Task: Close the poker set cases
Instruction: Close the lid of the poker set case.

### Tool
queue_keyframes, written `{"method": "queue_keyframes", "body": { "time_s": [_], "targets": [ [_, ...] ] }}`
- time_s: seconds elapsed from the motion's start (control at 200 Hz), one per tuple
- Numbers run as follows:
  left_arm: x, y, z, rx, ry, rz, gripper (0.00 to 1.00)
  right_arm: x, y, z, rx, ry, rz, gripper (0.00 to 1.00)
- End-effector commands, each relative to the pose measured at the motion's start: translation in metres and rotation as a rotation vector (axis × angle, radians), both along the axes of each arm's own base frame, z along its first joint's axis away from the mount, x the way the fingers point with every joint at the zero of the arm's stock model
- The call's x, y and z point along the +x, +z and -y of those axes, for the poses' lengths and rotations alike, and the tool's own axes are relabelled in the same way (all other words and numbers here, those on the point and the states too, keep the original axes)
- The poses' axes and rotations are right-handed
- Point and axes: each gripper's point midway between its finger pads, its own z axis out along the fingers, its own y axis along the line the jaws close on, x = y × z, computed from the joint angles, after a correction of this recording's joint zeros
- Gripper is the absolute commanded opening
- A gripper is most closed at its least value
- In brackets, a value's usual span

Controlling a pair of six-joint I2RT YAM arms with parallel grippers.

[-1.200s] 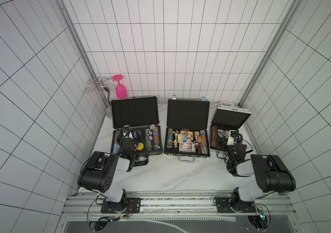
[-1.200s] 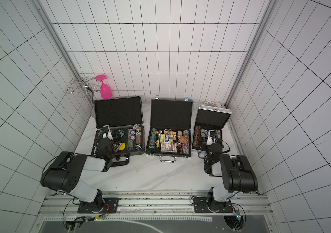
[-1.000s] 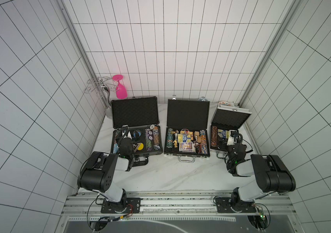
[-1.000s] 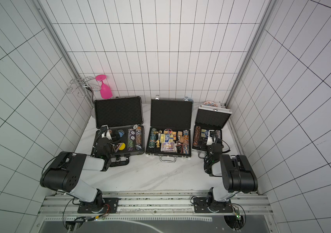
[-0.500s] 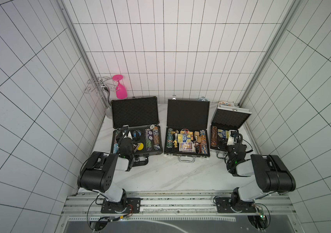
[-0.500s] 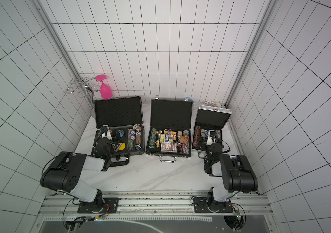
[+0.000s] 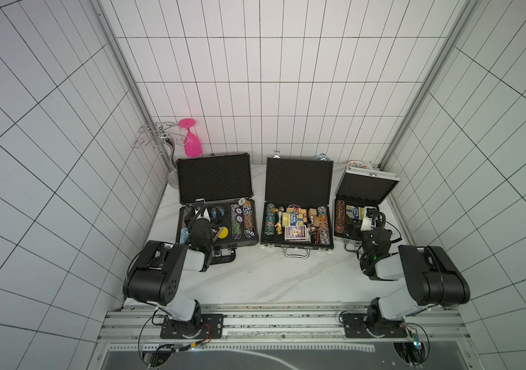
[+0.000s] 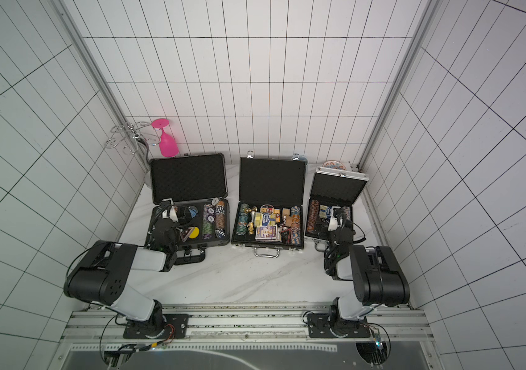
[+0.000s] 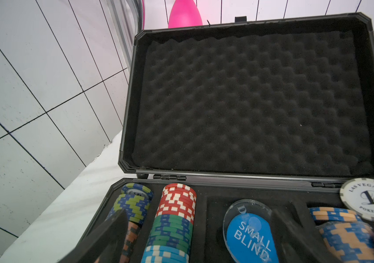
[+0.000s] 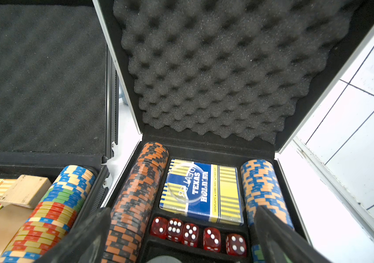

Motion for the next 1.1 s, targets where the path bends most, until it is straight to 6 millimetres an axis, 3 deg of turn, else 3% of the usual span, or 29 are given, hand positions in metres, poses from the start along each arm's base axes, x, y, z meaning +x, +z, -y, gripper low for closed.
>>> {"method": "queue_keyframes", "body": {
  "time_s": [0.0, 0.175, 0.35, 0.44, 0.51, 0.615, 0.715, 0.924, 1.094],
  "targets": [
    [0.009, 0.019, -0.002, -0.006, 0.01, 0.027, 0.98, 0.015, 0.022, 0.003, 0.006, 0.003, 0.061, 1.0],
    [0.004, 0.04, -0.018, -0.012, 0.134, -0.001, 0.98, 0.024, 0.036, 0.016, 0.022, -0.073, 0.022, 0.99],
    [0.002, 0.086, -0.006, 0.049, 0.148, 0.073, 0.98, 0.029, 0.049, 0.01, 0.077, -0.054, -0.038, 0.96],
    [0.004, 0.103, 0.006, 0.052, 0.137, 0.048, 0.98, 0.027, 0.057, -0.004, 0.125, -0.018, -0.063, 0.94],
    [0.006, 0.11, 0.009, -0.043, 0.134, 0.051, 0.98, 0.025, 0.068, -0.018, 0.142, 0.005, -0.07, 0.94],
    [0.014, 0.11, 0.021, -0.195, 0.012, 0.031, 0.98, 0.017, 0.081, -0.04, 0.168, 0.045, -0.078, 0.94],
    [0.016, 0.112, 0.03, -0.218, -0.026, 0.004, 0.98, 0.011, 0.087, -0.055, 0.198, 0.075, -0.103, 0.95],
    [0.007, 0.108, 0.073, -0.223, -0.089, -0.149, 0.97, 0.005, 0.094, -0.075, 0.285, 0.108, -0.185, 0.93],
    [-0.012, 0.095, 0.132, -0.201, -0.193, -0.255, 0.98, 0.001, 0.113, -0.061, 0.295, 0.011, -0.225, 0.92]
  ]
}}
